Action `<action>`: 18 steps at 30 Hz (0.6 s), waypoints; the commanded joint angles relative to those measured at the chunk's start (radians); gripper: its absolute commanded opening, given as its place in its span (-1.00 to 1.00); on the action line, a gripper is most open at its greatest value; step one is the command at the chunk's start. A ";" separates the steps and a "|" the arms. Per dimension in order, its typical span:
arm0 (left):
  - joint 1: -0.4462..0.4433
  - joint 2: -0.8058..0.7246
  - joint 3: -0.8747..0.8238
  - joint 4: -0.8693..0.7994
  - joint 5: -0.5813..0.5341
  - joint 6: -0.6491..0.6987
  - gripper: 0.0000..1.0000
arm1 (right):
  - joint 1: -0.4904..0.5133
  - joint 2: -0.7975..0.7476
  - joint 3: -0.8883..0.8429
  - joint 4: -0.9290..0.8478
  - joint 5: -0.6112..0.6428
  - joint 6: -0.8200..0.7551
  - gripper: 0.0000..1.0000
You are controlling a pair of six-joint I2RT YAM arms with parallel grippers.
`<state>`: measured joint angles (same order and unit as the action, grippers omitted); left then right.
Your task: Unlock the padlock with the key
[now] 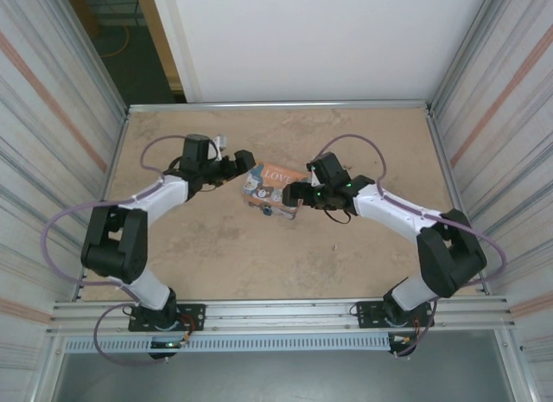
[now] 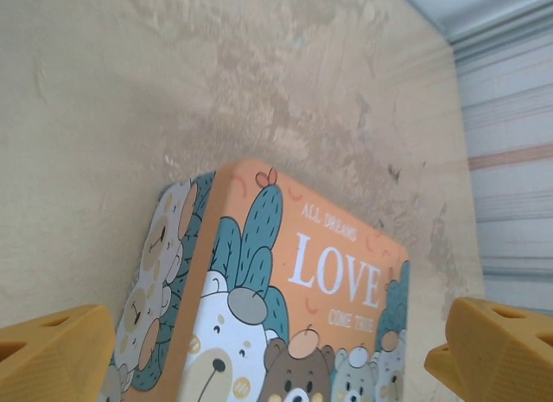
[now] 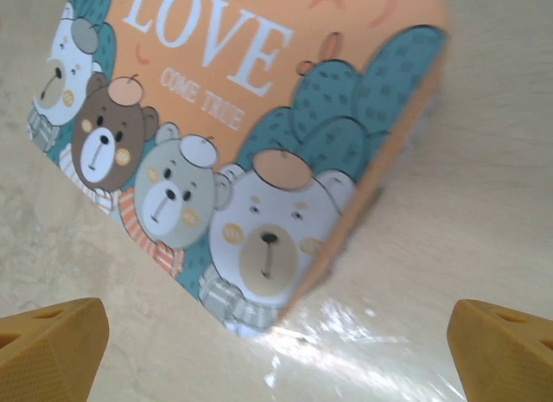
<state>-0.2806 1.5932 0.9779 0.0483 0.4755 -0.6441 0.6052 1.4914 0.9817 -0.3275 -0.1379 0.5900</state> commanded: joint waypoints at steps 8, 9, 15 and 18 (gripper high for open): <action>-0.001 -0.381 -0.178 -0.145 -0.054 0.108 0.97 | -0.038 -0.200 -0.060 -0.404 0.119 -0.024 0.74; -0.005 -0.424 -0.212 -0.153 -0.065 0.106 0.97 | -0.038 -0.202 -0.069 -0.428 0.118 -0.020 0.70; -0.025 -0.648 -0.386 -0.203 -0.123 0.069 0.97 | -0.038 -0.193 -0.137 -0.469 0.103 0.005 0.45; -0.026 -0.725 -0.452 -0.213 -0.151 0.048 0.97 | -0.039 -0.175 -0.162 -0.453 0.089 0.016 0.34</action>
<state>-0.3031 0.9287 0.5682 -0.1314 0.3737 -0.5781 0.5690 1.3025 0.8383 -0.7460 -0.0460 0.5770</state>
